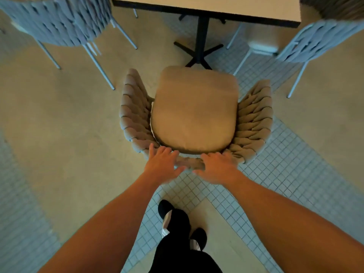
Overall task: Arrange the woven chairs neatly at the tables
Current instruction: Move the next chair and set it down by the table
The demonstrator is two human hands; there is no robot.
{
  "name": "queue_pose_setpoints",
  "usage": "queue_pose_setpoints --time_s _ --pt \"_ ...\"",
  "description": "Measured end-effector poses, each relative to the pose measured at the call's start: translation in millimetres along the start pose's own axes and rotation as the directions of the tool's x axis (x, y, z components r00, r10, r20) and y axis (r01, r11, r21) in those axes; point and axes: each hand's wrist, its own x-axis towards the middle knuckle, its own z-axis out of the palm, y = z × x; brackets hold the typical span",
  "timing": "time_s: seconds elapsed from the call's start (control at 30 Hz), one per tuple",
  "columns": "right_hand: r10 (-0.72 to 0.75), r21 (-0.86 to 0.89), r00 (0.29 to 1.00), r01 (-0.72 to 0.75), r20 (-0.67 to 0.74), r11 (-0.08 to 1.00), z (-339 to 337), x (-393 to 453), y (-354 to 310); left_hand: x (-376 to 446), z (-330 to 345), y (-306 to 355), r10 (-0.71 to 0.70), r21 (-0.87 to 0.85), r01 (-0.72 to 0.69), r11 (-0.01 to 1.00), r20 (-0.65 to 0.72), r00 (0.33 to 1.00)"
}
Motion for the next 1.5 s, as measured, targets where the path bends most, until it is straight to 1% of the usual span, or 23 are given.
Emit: queue_pose_setpoints --time_s 0.07,0.13,0.27,0.47,0.63,0.77,1.03,1.5 --pt "0.021 0.042 0.999 -0.02 -0.025 0.999 16.2 3.6 4.0 8.9 7.5 0.2 0.015 0.029 -0.016 0.999 0.04 0.999" --pt "0.025 0.064 0.999 -0.022 -0.048 0.998 29.7 4.9 6.9 11.8 14.2 -2.4 0.046 0.106 -0.051 0.993 0.051 0.998" --pt "0.009 0.032 0.992 -0.005 -0.128 0.999 38.2 4.7 8.7 11.4 17.6 -4.7 0.075 0.197 -0.081 0.977 0.035 0.997" --pt "0.002 0.035 0.987 0.003 -0.161 0.999 31.9 13.3 11.9 22.5 9.0 -7.9 0.094 0.177 -0.095 0.98 0.014 0.995" --pt "0.012 0.019 0.987 -0.009 -0.158 1.0 9.9 31.1 22.5 48.2 -6.9 -10.0 0.098 0.196 -0.093 0.976 -0.017 0.995" --pt "0.01 0.03 0.988 -0.005 -0.152 1.0 -8.3 44.4 34.1 70.4 -18.9 -10.2 0.104 0.2 -0.099 0.975 -0.019 0.994" --pt "-0.008 0.013 0.982 0.011 -0.19 1.0 -34.9 71.3 48.7 107.9 -36.9 -16.8 0.106 0.188 -0.101 0.977 -0.017 0.994" --pt "0.001 -0.007 0.99 -0.002 -0.142 1.0 -57.5 97.1 66.0 136.2 -54.0 -17.4 0.12 0.168 -0.115 0.979 -0.02 0.993"
